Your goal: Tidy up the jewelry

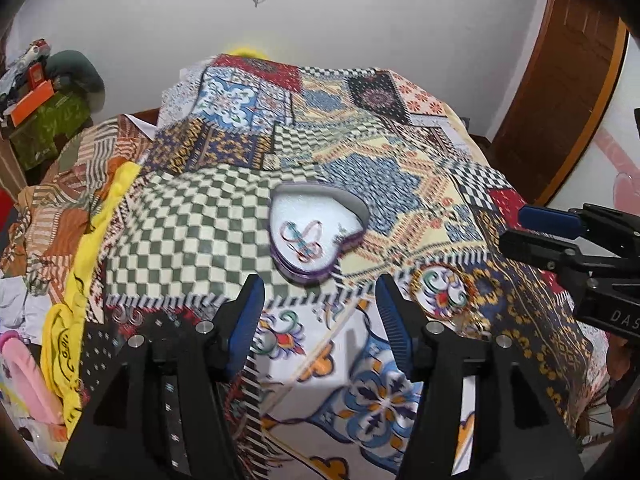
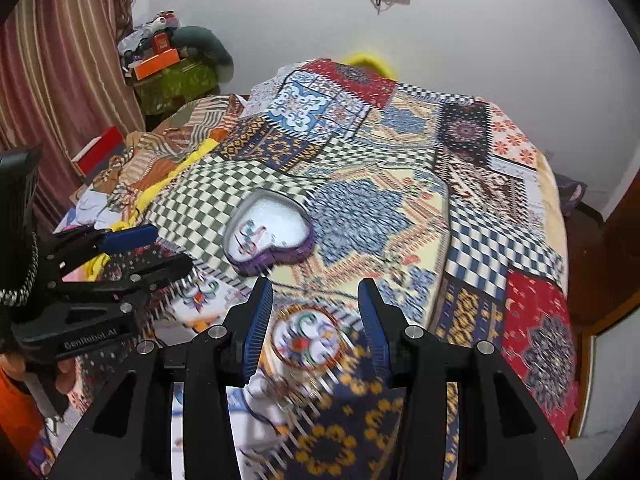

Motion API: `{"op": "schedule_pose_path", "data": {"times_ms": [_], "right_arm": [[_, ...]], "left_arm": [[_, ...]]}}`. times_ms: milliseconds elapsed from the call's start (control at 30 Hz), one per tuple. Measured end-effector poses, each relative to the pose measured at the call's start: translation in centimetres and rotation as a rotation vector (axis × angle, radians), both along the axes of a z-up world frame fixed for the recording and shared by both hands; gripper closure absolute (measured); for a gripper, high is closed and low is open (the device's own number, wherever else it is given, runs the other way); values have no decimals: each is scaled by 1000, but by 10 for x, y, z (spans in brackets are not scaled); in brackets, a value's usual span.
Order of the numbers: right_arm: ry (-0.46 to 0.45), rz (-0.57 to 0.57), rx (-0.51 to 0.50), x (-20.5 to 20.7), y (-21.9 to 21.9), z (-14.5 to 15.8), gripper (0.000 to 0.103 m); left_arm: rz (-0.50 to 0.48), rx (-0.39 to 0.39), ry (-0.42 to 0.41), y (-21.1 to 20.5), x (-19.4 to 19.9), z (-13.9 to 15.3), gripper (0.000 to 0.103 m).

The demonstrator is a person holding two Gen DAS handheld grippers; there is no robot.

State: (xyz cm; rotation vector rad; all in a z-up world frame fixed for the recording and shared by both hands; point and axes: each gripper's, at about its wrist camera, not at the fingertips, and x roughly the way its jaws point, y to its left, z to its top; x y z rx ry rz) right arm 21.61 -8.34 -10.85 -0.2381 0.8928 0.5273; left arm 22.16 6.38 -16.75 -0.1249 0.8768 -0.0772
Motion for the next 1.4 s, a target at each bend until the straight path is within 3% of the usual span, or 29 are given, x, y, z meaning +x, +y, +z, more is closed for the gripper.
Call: {"op": "schedule_pose_path", "data": {"times_ms": [333,500,800,967,1067,1200,1400], "right_arm": [[-11,-50,-49,-15,-38,-16,62],[25,-79,-55,-14,-56,-32,62],[134,-133,54,1,-72,-48,62],[134,-106,41,-1,-62,-53,62],[135,-81,39,-3,-55,-55,62],[126,-46,29,-7,-47,-56,62],[109,28,-11,-16,-33,-59,62]], "left_arm": [[-54,-4,72,-30,11,-29,46],[-71,-26,76,-41,26,-38,47],[-109,-99,113,-58,47,-55,74],[-140,-172,135,-55,52,-61,83],[-171,-211,139,-54,51,-62,93],[-183,-153,108,-58,42,-59,101],[-161,-88,71,-53,21,-53,102]]}}
